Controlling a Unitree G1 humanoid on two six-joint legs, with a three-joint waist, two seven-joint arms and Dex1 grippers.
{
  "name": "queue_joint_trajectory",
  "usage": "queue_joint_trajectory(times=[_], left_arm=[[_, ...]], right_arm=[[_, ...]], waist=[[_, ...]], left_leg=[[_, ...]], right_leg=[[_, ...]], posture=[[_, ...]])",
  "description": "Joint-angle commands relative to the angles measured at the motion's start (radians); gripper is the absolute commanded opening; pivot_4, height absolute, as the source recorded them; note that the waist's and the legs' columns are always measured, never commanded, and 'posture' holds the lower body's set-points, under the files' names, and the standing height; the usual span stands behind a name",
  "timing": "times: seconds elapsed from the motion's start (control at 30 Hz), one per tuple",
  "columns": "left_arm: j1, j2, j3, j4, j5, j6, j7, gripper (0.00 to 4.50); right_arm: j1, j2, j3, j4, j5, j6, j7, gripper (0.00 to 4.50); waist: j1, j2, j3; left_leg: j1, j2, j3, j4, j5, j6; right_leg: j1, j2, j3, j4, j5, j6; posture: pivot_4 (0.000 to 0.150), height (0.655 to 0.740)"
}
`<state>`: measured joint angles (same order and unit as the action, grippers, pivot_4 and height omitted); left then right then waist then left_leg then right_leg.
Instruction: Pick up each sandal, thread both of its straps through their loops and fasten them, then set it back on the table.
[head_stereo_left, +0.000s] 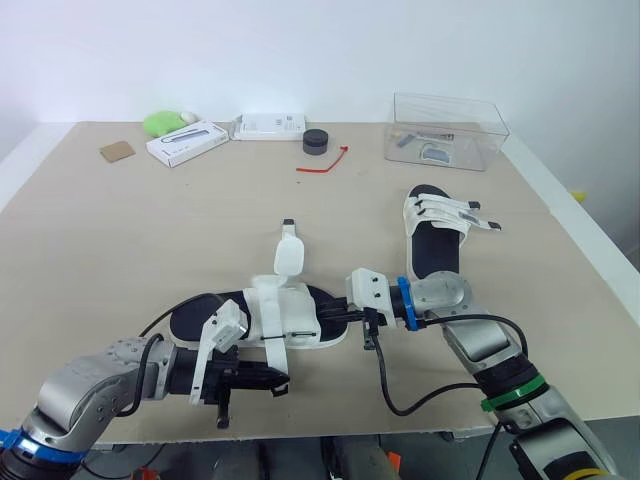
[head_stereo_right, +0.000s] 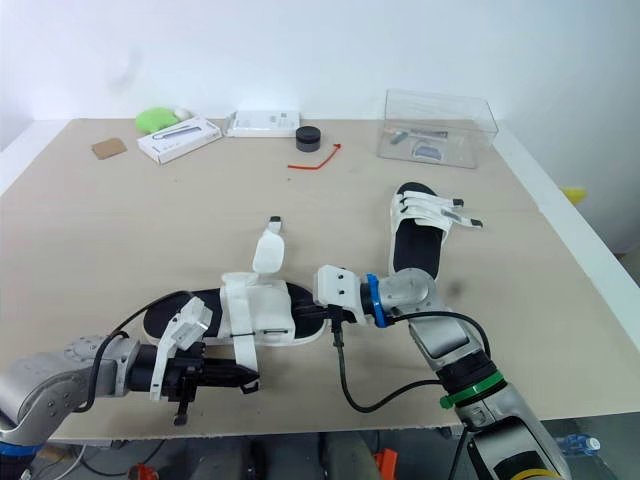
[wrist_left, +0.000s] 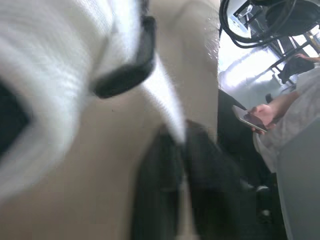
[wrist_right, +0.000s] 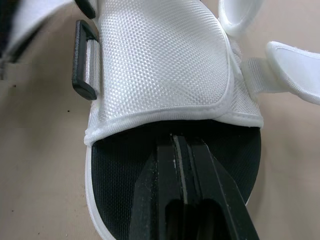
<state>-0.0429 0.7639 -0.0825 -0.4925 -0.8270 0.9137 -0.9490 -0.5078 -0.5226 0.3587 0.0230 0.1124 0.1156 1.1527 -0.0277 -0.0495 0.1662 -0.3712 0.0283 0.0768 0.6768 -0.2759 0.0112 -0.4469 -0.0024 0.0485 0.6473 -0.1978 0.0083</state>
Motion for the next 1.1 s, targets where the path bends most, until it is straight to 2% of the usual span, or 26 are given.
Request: queue_joint_trajectory(times=[0.03,0.47,0.7,0.8,0.9,1.03,1.07,1.1], left_arm=[[0.026,0.018,0.019,-0.049,-0.01,-0.02,-0.017,0.06],[0.175,0.084,0.046,-0.183,-0.039,-0.035,-0.033,0.06],[0.187,0.115,0.038,-0.207,0.032,-0.105,-0.033,0.06],[0.187,0.144,0.036,-0.222,0.085,-0.159,-0.046,0.95],[0.196,0.172,0.032,-0.232,0.13,-0.225,-0.083,2.41],[0.267,0.272,0.045,-0.241,0.318,-0.477,-0.201,4.22],[0.281,0.279,0.058,-0.233,0.345,-0.533,-0.214,4.41],[0.291,0.283,0.084,-0.216,0.382,-0.611,-0.226,4.41]], right_arm=[[0.015,-0.015,0.008,-0.001,-0.023,0.015,-0.001,0.0],[0.009,-0.007,0.011,0.012,-0.025,0.012,-0.001,0.0],[0.001,0.0,0.015,0.025,-0.028,0.005,-0.001,0.0],[-0.001,0.002,0.016,0.03,-0.029,0.002,0.0,0.0],[-0.004,0.003,0.016,0.034,-0.029,0.0,0.002,0.0],[-0.008,0.003,0.018,0.041,-0.029,-0.004,0.007,0.0],[-0.008,0.002,0.019,0.041,-0.028,-0.005,0.007,0.0],[-0.009,0.002,0.019,0.042,-0.028,-0.006,0.009,0.0]], waist=[[0.0,0.0,0.0],[0.0,0.0,0.0],[0.0,0.0,0.0],[0.0,0.0,0.0],[0.0,0.0,0.0],[-0.001,0.0,0.0],[-0.001,0.001,0.0],[-0.001,0.001,0.0]], left_leg=[[0.0,0.0,0.0,0.0,0.0,0.0],[0.001,0.0,0.0,-0.002,0.0,0.0],[0.001,0.0,0.0,-0.002,0.0,0.0],[0.002,0.001,0.0,-0.002,0.0,0.0],[0.002,0.001,0.0,-0.002,0.0,0.0],[0.003,0.001,0.001,-0.003,0.0,0.0],[0.003,0.001,0.001,-0.004,0.0,0.0],[0.003,0.001,0.001,-0.004,0.0,0.0]], right_leg=[[0.0,0.0,0.0,0.0,0.0,0.0],[0.0,-0.001,0.0,0.0,-0.001,-0.001],[0.0,0.0,0.0,0.0,-0.001,-0.001],[0.0,0.0,0.0,0.0,-0.001,-0.001],[0.0,0.0,0.0,0.0,-0.001,-0.002],[0.0,-0.001,0.0,-0.001,-0.002,-0.002],[0.0,-0.001,0.0,-0.001,-0.002,-0.002],[0.0,-0.002,0.0,-0.001,-0.002,-0.003]], posture=[[0.15,0.74],[0.15,0.74],[0.15,0.74],[0.15,0.74],[0.15,0.74],[0.15,0.74],[0.15,0.74],[0.15,0.74]])
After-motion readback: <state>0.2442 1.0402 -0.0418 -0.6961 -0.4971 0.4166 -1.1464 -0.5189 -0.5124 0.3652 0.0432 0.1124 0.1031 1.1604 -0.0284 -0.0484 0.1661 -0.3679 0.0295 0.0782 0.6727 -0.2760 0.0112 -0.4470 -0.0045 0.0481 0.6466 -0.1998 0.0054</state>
